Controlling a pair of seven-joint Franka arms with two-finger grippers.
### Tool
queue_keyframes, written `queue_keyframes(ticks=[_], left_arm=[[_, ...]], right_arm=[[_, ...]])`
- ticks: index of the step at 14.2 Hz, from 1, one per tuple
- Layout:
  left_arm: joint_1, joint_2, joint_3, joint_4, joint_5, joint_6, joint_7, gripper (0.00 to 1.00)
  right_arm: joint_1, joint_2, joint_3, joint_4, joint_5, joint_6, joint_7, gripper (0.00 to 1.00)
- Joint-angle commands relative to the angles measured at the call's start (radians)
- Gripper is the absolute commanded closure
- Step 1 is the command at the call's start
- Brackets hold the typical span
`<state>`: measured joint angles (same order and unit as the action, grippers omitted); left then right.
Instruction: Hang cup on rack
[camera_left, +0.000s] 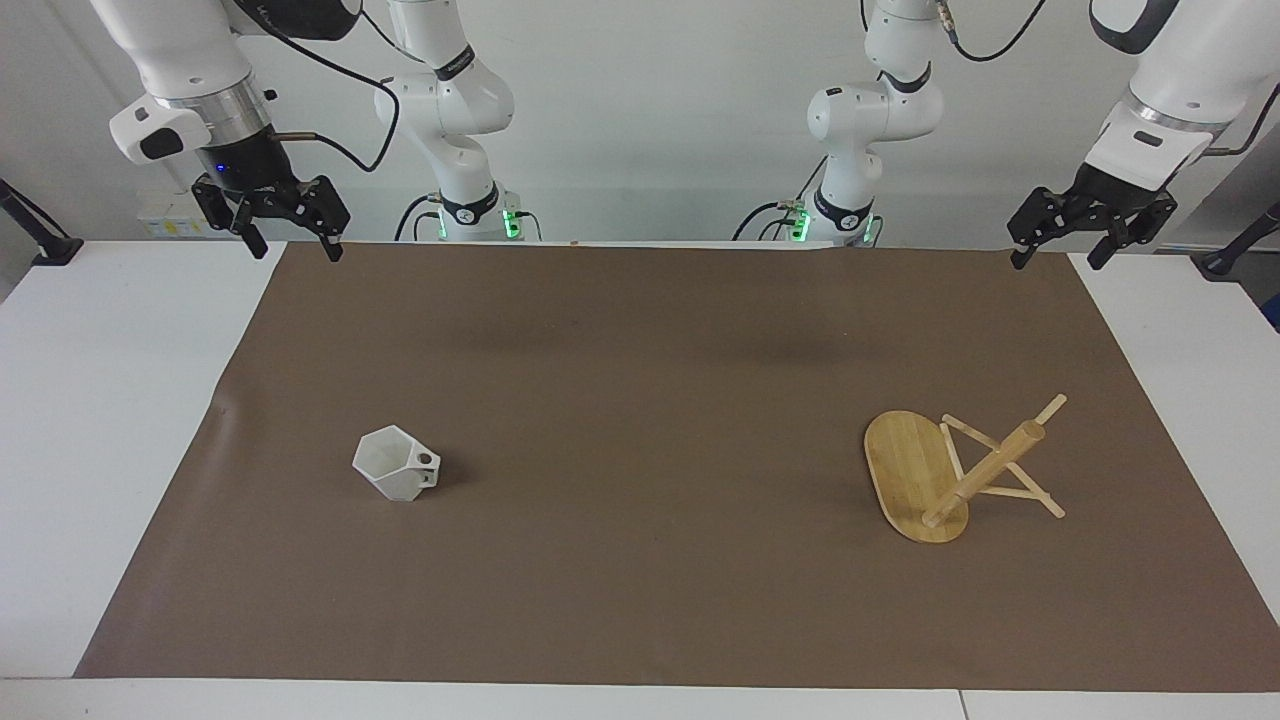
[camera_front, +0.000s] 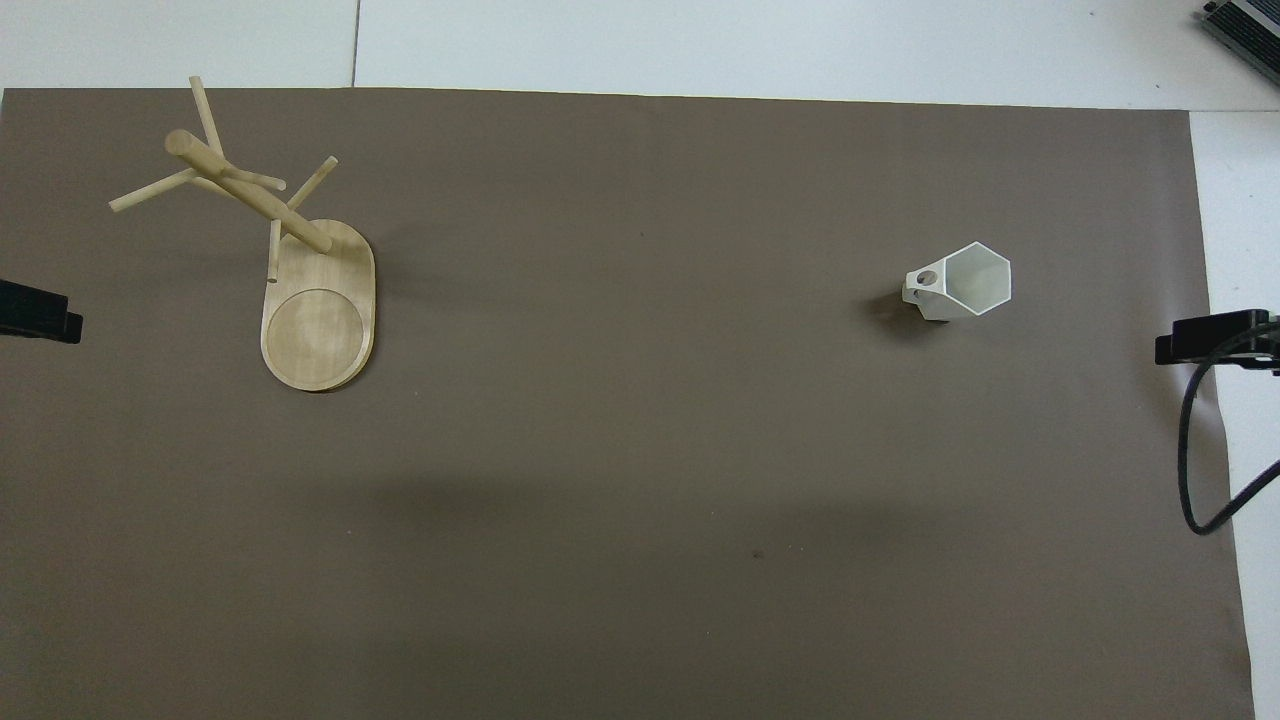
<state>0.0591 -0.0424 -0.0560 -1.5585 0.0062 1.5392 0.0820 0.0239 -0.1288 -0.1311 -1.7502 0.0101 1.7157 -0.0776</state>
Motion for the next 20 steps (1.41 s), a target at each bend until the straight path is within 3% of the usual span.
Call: queue_keyframes(ticks=[1, 7, 13, 20], left_arm=[[0.008, -0.008, -0.004, 0.0, -0.014, 0.007, 0.015, 0.0], [0.001, -0.014, -0.005, -0.005, -0.012, 0.002, 0.012, 0.0], [0.002, -0.014, -0.004, -0.005, -0.014, 0.001, 0.013, 0.0], [-0.009, -0.016, -0.011, -0.005, -0.012, -0.01, 0.01, 0.0]], right_arm=[[0.005, -0.014, -0.033, -0.119, 0.011, 0.141, -0.065, 0.0], [0.005, 0.153, -0.031, -0.124, 0.013, 0.349, -0.063, 0.0], [0.005, 0.303, -0.03, -0.196, 0.017, 0.583, -0.051, 0.0], [0.008, 0.426, -0.021, -0.195, 0.14, 0.762, -0.031, 0.0]])
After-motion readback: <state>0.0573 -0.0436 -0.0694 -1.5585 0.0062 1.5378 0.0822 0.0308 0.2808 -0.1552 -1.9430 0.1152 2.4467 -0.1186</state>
